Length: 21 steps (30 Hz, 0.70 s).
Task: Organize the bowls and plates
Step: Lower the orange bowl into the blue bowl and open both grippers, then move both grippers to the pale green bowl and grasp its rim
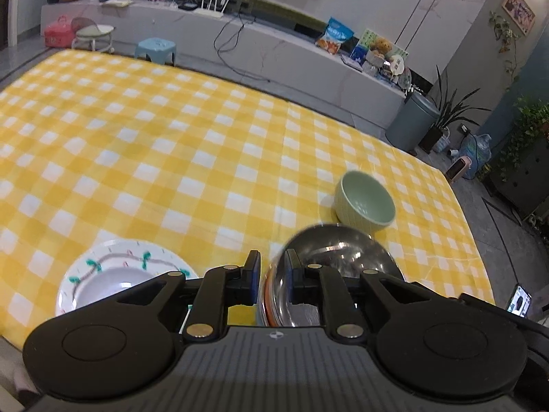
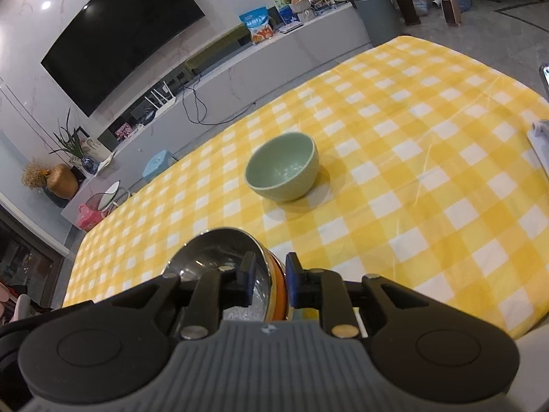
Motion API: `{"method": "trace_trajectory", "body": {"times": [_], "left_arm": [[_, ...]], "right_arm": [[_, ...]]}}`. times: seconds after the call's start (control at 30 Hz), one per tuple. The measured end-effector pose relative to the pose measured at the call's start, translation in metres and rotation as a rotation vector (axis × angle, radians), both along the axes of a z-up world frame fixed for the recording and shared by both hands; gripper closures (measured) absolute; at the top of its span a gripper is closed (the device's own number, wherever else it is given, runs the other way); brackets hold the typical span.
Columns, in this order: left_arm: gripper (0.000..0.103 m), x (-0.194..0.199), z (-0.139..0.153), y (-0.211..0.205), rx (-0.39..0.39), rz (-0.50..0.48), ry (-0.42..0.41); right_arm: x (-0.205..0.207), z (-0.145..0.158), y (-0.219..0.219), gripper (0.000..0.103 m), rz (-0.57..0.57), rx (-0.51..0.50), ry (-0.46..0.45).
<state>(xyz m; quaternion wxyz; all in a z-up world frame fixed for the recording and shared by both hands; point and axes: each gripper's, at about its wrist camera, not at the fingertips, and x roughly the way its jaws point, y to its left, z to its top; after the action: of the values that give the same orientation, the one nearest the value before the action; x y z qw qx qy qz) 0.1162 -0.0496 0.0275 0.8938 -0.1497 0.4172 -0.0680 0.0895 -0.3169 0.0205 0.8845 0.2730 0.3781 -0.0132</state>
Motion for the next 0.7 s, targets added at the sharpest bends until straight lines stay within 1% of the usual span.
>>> {"method": "trace_trajectory", "body": {"times": [0.03, 0.1, 0.13, 0.23, 0.33, 0.4, 0.47, 0.53, 0.63, 0.7], "left_arm": [[0.087, 0.002, 0.002, 0.0, 0.004, -0.003, -0.007], [0.087, 0.005, 0.007, -0.001, 0.011, -0.017, -0.021], [0.087, 0.007, 0.009, -0.002, 0.016, -0.025, -0.026], [0.081, 0.013, 0.016, -0.006, 0.025, -0.052, -0.042], [0.08, 0.02, 0.021, -0.012, 0.026, -0.076, -0.046], [0.08, 0.026, 0.023, -0.016, 0.02, -0.096, -0.041], [0.081, 0.033, 0.024, -0.021, 0.022, -0.112, -0.036], [0.08, 0.042, 0.024, -0.026, 0.026, -0.126, -0.026], [0.08, 0.055, 0.023, -0.034, 0.018, -0.158, -0.011], [0.077, 0.064, 0.023, -0.04, 0.014, -0.191, -0.009]], "right_arm": [[0.001, 0.001, -0.001, 0.083, 0.003, 0.001, -0.002], [0.005, 0.004, -0.003, 0.075, 0.011, -0.002, -0.01], [0.007, 0.005, -0.004, 0.075, 0.016, -0.008, -0.016], [0.016, 0.011, -0.008, 0.072, 0.023, -0.03, -0.035], [0.03, 0.014, -0.017, 0.07, 0.011, -0.038, -0.064], [0.043, 0.014, -0.023, 0.066, 0.005, -0.042, -0.051], [0.056, 0.013, -0.029, 0.064, 0.017, -0.027, -0.03], [0.068, 0.009, -0.037, 0.064, 0.028, -0.012, -0.036], [0.083, -0.001, -0.048, 0.064, 0.006, -0.012, -0.037], [0.09, -0.009, -0.058, 0.062, -0.015, 0.023, -0.021]]}}
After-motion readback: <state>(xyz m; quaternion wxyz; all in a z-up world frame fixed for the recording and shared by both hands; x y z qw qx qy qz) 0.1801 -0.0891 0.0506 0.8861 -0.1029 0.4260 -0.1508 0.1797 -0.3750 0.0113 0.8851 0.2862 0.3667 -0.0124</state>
